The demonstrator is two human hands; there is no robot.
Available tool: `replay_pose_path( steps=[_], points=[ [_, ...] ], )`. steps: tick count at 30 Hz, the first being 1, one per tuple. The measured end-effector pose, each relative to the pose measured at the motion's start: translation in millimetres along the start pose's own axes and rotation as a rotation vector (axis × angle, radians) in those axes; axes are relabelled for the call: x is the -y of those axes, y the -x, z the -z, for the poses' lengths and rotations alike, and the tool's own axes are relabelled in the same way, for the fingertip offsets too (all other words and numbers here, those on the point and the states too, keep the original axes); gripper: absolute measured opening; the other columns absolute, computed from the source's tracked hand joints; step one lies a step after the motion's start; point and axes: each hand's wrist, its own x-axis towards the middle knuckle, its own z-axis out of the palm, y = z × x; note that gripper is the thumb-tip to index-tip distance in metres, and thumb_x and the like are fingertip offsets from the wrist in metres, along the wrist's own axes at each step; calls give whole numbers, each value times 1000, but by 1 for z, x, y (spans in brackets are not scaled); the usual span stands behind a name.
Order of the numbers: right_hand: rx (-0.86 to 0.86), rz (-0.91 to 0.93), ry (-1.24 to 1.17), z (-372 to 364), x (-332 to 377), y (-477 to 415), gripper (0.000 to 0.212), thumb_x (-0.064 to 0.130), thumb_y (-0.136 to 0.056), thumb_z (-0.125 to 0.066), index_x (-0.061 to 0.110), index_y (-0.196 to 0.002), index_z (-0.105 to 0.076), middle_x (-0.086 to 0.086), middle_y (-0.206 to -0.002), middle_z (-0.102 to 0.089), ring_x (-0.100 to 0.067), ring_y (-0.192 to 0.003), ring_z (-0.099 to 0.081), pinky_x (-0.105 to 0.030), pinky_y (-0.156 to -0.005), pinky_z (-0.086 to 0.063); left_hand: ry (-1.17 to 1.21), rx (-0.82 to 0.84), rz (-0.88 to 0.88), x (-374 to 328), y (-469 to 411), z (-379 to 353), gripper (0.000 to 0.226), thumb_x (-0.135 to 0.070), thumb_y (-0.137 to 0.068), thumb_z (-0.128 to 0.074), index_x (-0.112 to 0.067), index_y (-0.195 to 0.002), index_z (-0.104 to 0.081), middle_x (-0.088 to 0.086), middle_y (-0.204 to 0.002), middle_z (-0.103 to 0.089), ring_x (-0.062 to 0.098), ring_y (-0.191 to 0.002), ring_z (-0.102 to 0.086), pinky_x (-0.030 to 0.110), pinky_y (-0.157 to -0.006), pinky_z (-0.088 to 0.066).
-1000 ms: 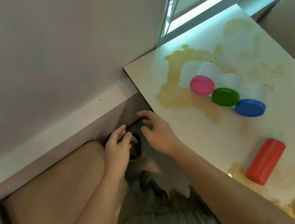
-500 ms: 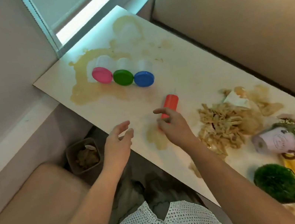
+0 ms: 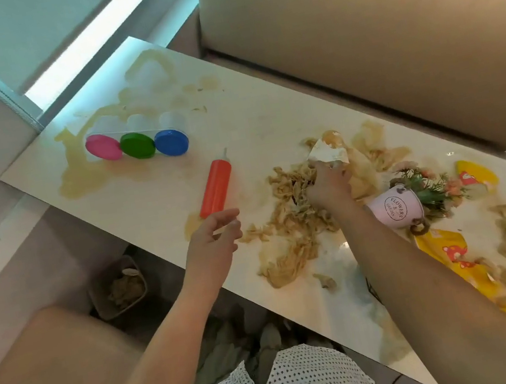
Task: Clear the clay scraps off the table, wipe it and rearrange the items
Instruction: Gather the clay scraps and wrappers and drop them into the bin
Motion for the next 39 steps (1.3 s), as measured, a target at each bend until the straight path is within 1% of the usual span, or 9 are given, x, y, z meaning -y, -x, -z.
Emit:
replay_pose_path(
  steps=[5, 11, 14, 19, 24, 28, 32, 36, 39],
  points=[
    [5, 91, 212, -12, -20, -8, 70, 1, -89, -56, 26, -152, -39, -14, -160, -16, -42, -144, -18, -54, -111, -40, -19, 21, -26, -12, 6, -16, 20, -19, -101, -62, -30, -113, -74, -5, -104, -73, 10, -95, -71, 34, -87, -60],
    [-130, 212, 213, -22, -38, -13, 47, -7, -91, -51, 11, -134, -56, -15, -143, -38, -36, -124, -47, -40, -83, -50, -31, 3, -19, -12, -1, -15, 19, -19, -101, -63, -31, -109, -76, 0, -103, -74, 15, -95, -72, 35, -85, -59],
    [-124, 256, 279, -14, -47, -21, 48, -5, -93, -46, 10, -138, -54, -18, -139, -45, -37, -122, -50, -42, -86, -52, -21, -13, -21, -15, -6, -17, 20, -18, -100, -63, -31, -107, -76, 1, -102, -73, 16, -94, -71, 34, -84, -58],
    [-56, 296, 405, -11, -56, -23, 58, -4, -89, -51, 13, -144, -46, -20, -157, -22, -41, -140, -27, -48, -102, -48, -50, -6, -37, -22, -14, -26, 19, -20, -100, -63, -33, -106, -76, -1, -100, -72, 16, -96, -70, 34, -85, -59],
    [-85, 281, 249, -10, -58, -27, 58, -15, -86, -47, 7, -139, -55, -18, -143, -39, -36, -123, -48, -42, -91, -54, -72, -8, -30, -22, -18, -33, 19, -22, -100, -64, -34, -106, -76, -2, -100, -72, 14, -95, -69, 33, -85, -59],
    [-245, 274, 55, 13, -50, -22, 48, -8, -88, -52, 10, -132, -62, -12, -125, -52, -31, -112, -55, -40, -81, -54, -52, -32, -30, -24, -23, -31, 20, -20, -99, -64, -35, -104, -77, -3, -102, -72, 13, -94, -69, 32, -81, -57],
    [-337, 313, -40, 33, -46, -11, 42, 5, -87, -61, 13, -128, -65, -9, -119, -57, -30, -111, -55, -42, -86, -54, -53, -37, -34, -26, -30, -37, 20, -19, -98, -64, -34, -104, -77, -3, -103, -71, 14, -94, -69, 36, -83, -59],
    [-382, 395, -72, 46, -50, -2, 36, 7, -86, -63, 18, -120, -69, -6, -106, -62, -28, -103, -54, -41, -85, -51, -77, -5, -54, -30, -34, -49, 19, -21, -98, -64, -35, -104, -76, -3, -102, -70, 16, -93, -68, 43, -88, -59],
    [-401, 413, -138, 51, -50, 1, 37, 6, -85, -63, 20, -118, -70, -3, -108, -65, -25, -104, -54, -39, -88, -49, -105, 11, -60, -33, -37, -56, 19, -26, -97, -65, -41, -102, -76, -4, -99, -71, 20, -94, -69, 47, -90, -60]
  ],
)
